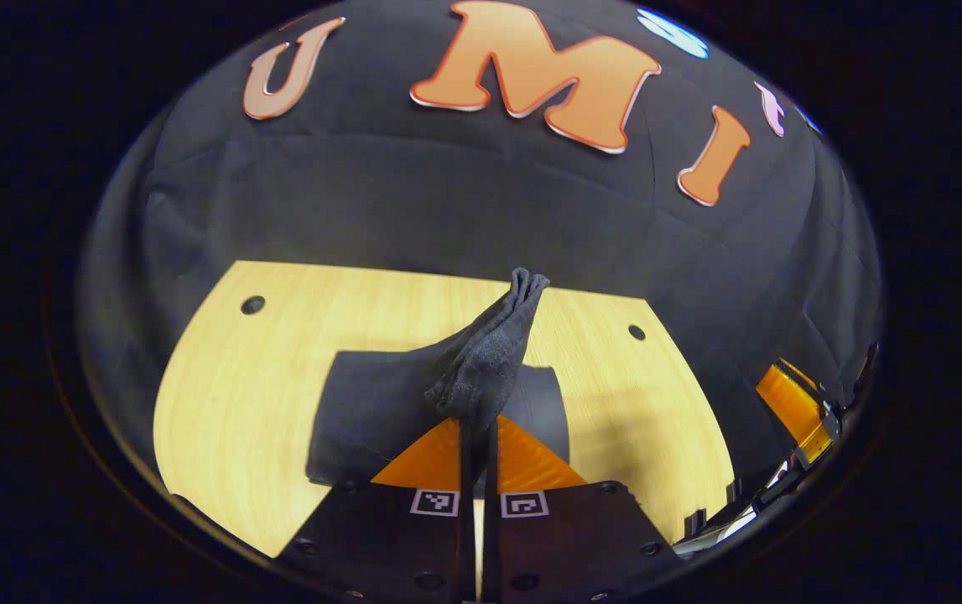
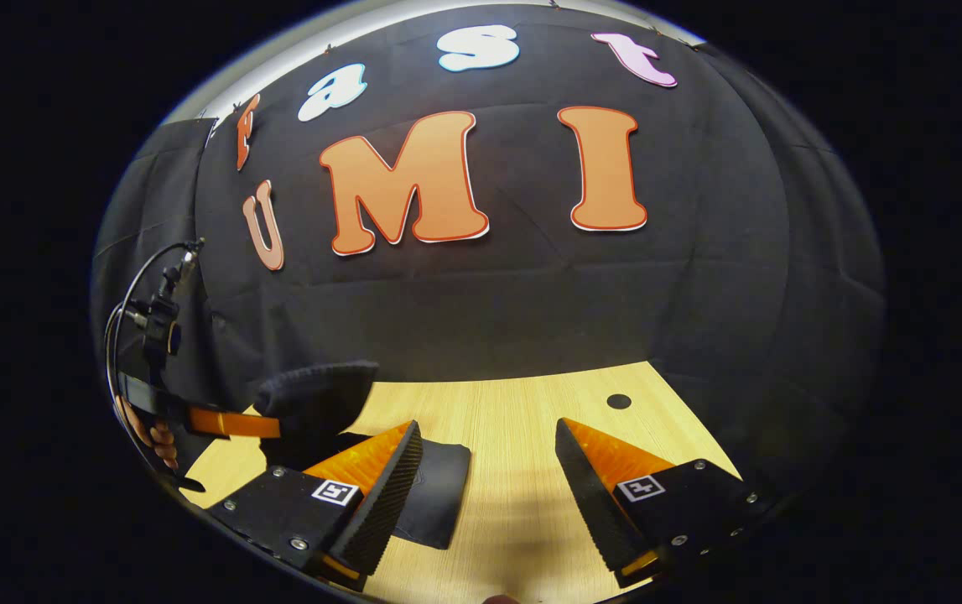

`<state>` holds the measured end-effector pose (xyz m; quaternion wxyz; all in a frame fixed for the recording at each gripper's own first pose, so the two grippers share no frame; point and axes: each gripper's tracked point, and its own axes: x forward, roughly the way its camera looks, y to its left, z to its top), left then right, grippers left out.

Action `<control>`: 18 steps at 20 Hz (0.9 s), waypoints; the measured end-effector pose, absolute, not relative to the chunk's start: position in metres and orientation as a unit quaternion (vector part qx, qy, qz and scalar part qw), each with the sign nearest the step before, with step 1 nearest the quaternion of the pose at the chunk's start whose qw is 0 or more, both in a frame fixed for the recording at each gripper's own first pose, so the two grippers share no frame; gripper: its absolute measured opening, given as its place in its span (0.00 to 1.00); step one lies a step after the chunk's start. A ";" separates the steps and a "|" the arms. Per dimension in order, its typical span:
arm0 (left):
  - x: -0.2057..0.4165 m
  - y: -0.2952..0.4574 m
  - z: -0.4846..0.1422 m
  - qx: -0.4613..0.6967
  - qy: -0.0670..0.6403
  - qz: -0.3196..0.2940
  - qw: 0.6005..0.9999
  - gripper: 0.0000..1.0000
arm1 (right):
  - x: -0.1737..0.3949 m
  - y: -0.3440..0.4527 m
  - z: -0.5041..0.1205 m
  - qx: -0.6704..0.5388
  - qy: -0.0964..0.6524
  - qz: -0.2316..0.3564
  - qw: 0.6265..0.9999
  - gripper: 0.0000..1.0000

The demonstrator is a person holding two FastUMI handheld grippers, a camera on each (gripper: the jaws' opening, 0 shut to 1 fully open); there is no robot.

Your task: Grasp the waist and the cuffs of the jeans and fold them to make the two legs overlap; first hold the waist and fold one-third of the jeans toward the cuffs, then hold the cuffs and fold the remaining one-third in the same direction to finish folding.

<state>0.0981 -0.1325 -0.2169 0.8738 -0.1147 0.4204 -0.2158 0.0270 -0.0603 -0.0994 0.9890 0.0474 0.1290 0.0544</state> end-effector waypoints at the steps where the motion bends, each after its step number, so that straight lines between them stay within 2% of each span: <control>1: 0.095 -0.135 -0.221 -0.104 0.426 -0.219 0.872 0.04 | 0.026 -0.064 -0.100 0.045 0.128 0.053 0.989 0.96; 4: 0.086 -0.144 -0.233 -0.061 0.440 -0.225 0.867 0.04 | 0.025 -0.070 -0.102 0.045 0.129 0.052 0.989 0.96; 7: 0.074 -0.155 -0.231 -0.075 0.452 -0.239 0.857 0.12 | 0.026 -0.072 -0.103 0.051 0.131 0.051 0.989 0.96; 8: 0.073 -0.157 -0.223 -0.086 0.446 -0.243 0.857 0.28 | 0.026 -0.073 -0.103 0.051 0.130 0.051 0.989 0.96; 13: 0.084 -0.131 -0.198 -0.098 0.395 -0.221 0.886 0.66 | 0.025 -0.062 -0.097 0.043 0.119 0.059 0.990 0.96; 15: 0.086 -0.114 -0.180 -0.102 0.359 -0.205 0.905 0.66 | 0.026 -0.057 -0.089 0.023 0.099 0.056 0.993 0.96; 16: 0.085 -0.105 -0.171 -0.101 0.342 -0.196 0.914 0.76 | 0.026 -0.052 -0.086 0.015 0.091 0.056 0.994 1.00; 18: 0.090 -0.086 -0.149 -0.092 0.296 -0.174 0.935 0.84 | 0.024 -0.040 -0.076 0.004 0.069 0.063 0.996 0.96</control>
